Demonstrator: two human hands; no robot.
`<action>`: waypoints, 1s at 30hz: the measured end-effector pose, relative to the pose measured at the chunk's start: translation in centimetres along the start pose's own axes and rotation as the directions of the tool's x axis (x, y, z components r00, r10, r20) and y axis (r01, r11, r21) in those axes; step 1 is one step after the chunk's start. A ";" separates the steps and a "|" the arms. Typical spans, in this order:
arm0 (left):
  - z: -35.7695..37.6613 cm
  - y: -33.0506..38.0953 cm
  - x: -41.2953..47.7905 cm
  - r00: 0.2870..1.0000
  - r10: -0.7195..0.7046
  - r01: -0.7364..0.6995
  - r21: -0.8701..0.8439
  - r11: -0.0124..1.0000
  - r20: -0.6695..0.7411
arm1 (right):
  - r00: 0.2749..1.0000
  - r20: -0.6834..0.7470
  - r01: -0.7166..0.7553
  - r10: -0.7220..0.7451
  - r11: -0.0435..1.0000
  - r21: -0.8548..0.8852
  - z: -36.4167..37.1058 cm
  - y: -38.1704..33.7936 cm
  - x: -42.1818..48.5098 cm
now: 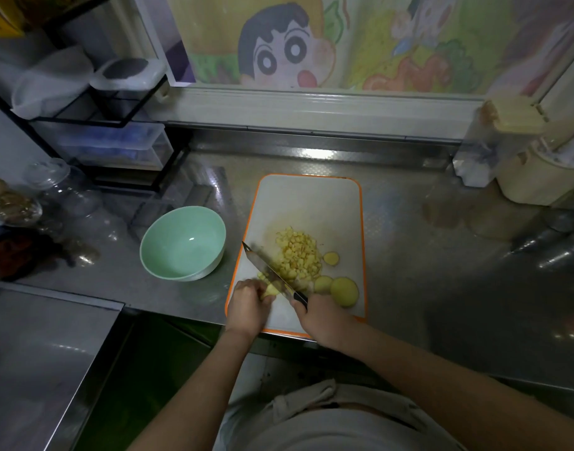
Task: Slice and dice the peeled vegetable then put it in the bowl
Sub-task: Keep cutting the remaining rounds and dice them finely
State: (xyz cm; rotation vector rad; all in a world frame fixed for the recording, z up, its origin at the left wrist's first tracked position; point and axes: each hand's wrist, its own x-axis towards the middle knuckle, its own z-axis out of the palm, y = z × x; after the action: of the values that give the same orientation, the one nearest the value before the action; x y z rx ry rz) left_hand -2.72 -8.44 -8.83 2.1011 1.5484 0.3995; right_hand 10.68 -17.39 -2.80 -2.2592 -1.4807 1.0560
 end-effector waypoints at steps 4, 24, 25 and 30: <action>-0.1 0.0 0.0 1.000 -0.005 0.005 -0.004 1.000 0.002 | 0.999 -0.027 0.019 -0.020 0.999 -0.039 0.6 -0.2 0.5; 0.1 0.0 -0.1 1.000 0.000 -0.001 -0.014 1.000 -0.020 | 0.999 -0.025 0.050 -0.046 0.983 0.174 -0.3 1.1 1.9; 0.1 0.1 -0.1 1.000 -0.001 0.001 -0.014 1.000 -0.026 | 0.999 -0.021 0.043 -0.040 0.982 0.185 -0.5 1.2 2.0; 0.2 0.5 -0.3 0.999 -0.005 0.005 -0.003 1.000 -0.041 | 0.999 -0.026 0.035 -0.032 0.987 0.154 -1.3 0.9 1.4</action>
State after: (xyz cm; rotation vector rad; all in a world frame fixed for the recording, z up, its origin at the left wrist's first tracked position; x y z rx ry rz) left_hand -2.32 -8.89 -8.77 2.0993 1.5746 0.4449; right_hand 12.50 -16.30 -3.01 -2.1256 -1.3722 1.0912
